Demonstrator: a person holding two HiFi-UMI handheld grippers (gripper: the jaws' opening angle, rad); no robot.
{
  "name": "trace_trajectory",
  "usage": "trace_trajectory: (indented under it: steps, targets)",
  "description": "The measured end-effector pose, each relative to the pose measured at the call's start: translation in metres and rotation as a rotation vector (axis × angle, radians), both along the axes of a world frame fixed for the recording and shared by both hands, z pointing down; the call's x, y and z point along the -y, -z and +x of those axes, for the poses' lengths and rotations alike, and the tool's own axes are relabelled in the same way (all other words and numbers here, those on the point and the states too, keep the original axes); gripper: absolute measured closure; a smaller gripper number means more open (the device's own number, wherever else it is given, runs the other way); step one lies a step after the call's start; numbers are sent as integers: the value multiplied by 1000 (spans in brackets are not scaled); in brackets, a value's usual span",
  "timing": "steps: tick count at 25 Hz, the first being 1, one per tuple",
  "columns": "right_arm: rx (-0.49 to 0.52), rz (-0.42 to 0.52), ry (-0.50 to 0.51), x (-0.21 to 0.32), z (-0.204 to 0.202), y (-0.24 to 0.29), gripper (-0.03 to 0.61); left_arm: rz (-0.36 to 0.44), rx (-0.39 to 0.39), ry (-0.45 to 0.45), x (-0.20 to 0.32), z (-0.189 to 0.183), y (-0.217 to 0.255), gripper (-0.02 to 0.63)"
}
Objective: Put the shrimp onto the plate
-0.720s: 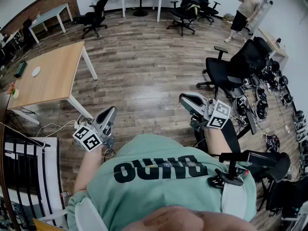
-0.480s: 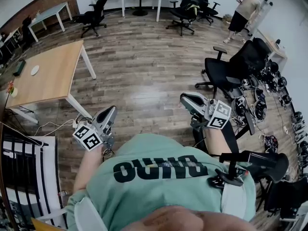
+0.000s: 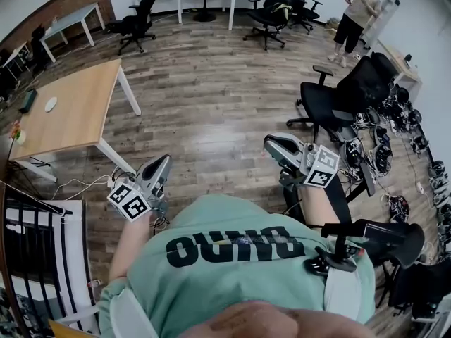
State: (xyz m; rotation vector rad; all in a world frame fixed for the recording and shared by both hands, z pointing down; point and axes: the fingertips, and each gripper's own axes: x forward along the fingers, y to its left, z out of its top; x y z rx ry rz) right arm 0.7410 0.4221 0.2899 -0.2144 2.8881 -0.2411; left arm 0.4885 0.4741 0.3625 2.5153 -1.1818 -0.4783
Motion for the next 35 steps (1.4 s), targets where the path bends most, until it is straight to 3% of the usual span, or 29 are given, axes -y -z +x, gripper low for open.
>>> trace_trajectory:
  steps: [8,14,23,35]
  targets:
    - [15,3,4,10,14,5,538,3,8,-12,15,14,6,607]
    - [74,-28,69,8,40,7,538,10,23,-42,30,39,9,607]
    - [131,-45,-3,21,105,0,538,7,59,-100,52,96,18,607]
    - [100,-54,-8,27,190,-27,538,-67,57,-157,72,198,-9,607]
